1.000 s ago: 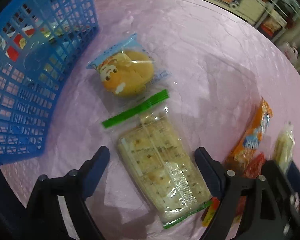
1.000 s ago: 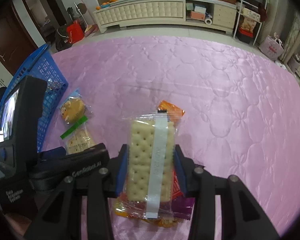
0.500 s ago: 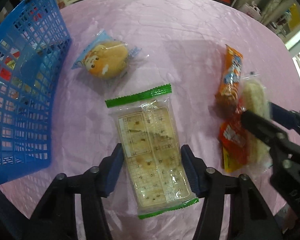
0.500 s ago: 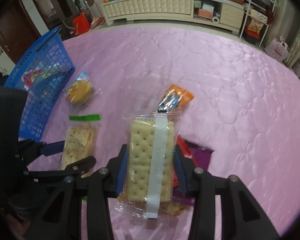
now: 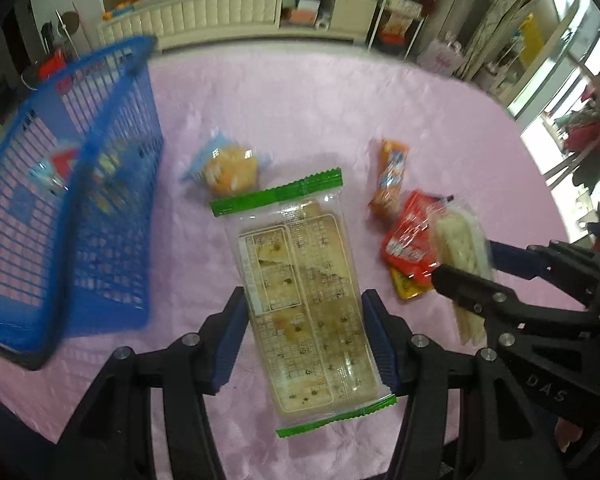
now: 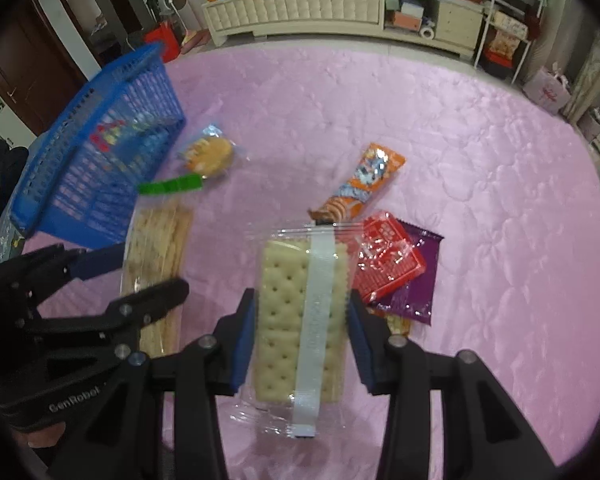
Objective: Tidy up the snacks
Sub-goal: 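Grasp the green-strip cracker pack with the left tool while the right tool holds its crackers, then carry the green-strip crackers into the basket and open the left tool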
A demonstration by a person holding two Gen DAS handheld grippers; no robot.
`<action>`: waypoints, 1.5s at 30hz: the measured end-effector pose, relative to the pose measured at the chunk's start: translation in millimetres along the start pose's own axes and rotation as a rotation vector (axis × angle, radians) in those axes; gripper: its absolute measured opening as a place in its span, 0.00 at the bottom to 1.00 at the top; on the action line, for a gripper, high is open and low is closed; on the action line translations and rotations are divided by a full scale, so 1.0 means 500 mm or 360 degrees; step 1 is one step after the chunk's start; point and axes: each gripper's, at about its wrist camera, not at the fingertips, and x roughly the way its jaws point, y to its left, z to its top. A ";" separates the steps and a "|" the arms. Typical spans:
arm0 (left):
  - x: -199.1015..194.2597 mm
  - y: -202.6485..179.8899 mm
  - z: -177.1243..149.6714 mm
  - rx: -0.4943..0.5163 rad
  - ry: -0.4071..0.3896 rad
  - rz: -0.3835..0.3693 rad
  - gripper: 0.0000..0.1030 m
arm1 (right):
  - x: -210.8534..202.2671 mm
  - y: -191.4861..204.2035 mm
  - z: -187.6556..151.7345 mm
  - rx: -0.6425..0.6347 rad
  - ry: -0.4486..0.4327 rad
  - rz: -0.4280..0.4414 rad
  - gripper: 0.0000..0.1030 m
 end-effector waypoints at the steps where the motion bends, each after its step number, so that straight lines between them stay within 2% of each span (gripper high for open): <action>1: -0.020 0.008 0.008 -0.0009 -0.0021 -0.0008 0.53 | -0.015 0.008 0.002 0.0000 -0.0018 -0.0012 0.46; 5: -0.107 0.023 -0.025 -0.0015 -0.0111 -0.0026 0.53 | -0.082 0.051 0.023 -0.0031 -0.0100 -0.0040 0.46; 12: -0.219 0.101 -0.003 -0.0016 -0.0240 -0.0044 0.53 | -0.166 0.160 0.067 -0.0146 -0.0238 -0.0018 0.46; 21: -0.301 0.205 0.043 -0.0012 -0.0361 0.0025 0.53 | -0.186 0.263 0.142 -0.0233 -0.0318 0.0067 0.46; 27: -0.288 0.280 0.065 -0.0028 -0.0350 0.0114 0.53 | -0.161 0.320 0.184 -0.0271 -0.0316 0.0101 0.46; 33: -0.264 0.349 0.080 -0.0097 -0.0324 0.0113 0.53 | -0.116 0.369 0.216 -0.0312 -0.0285 0.0121 0.46; 40: -0.224 0.388 0.082 -0.0107 -0.0270 0.0096 0.53 | -0.060 0.390 0.229 -0.0324 -0.0220 0.0125 0.46; 45: -0.198 0.391 0.087 -0.0042 -0.0244 0.0099 0.53 | -0.027 0.385 0.239 -0.0316 -0.0169 0.0091 0.46</action>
